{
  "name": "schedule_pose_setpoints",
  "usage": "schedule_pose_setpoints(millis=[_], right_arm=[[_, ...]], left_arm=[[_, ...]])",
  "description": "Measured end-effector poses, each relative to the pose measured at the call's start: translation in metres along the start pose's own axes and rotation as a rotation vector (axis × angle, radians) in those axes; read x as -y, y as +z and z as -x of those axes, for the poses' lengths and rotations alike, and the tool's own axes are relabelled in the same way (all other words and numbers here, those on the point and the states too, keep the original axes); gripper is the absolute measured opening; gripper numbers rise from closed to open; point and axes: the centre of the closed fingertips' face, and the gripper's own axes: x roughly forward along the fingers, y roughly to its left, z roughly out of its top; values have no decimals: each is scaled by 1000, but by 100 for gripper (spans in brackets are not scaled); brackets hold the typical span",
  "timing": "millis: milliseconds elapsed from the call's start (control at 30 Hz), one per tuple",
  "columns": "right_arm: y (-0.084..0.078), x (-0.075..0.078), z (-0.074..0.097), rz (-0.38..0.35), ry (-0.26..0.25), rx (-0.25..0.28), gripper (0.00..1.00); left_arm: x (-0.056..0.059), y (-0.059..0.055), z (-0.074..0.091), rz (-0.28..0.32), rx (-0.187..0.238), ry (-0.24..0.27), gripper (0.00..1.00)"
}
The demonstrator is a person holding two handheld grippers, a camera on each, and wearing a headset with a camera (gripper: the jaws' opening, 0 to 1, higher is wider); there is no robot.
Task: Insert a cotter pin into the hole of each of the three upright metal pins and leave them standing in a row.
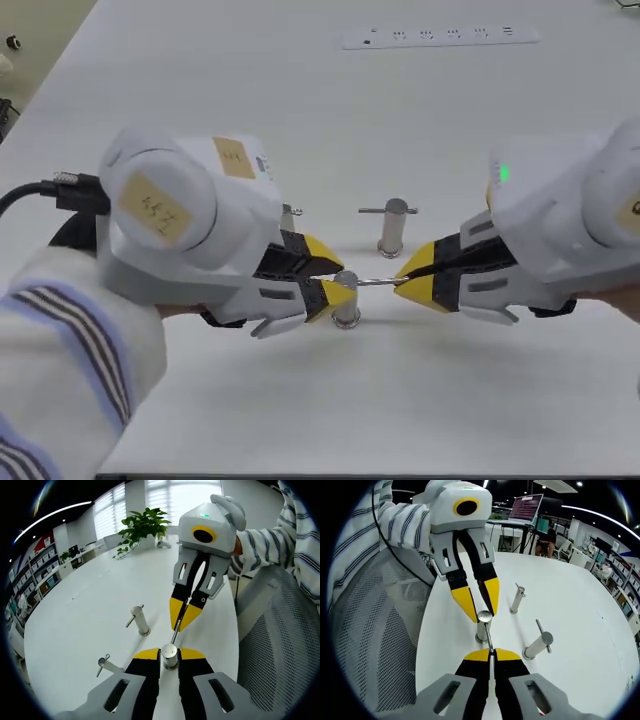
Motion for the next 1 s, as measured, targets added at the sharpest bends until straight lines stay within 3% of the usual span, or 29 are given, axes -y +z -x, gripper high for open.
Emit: schedule_pose_setpoints(millis=[700, 1000], right_arm=[[17, -13, -9, 35, 45, 11, 0], [16, -13, -14, 30, 55, 14, 0]], left_arm=[[-2, 1, -3, 2, 4, 0, 9], [-2, 2, -4, 1, 5, 2, 9]])
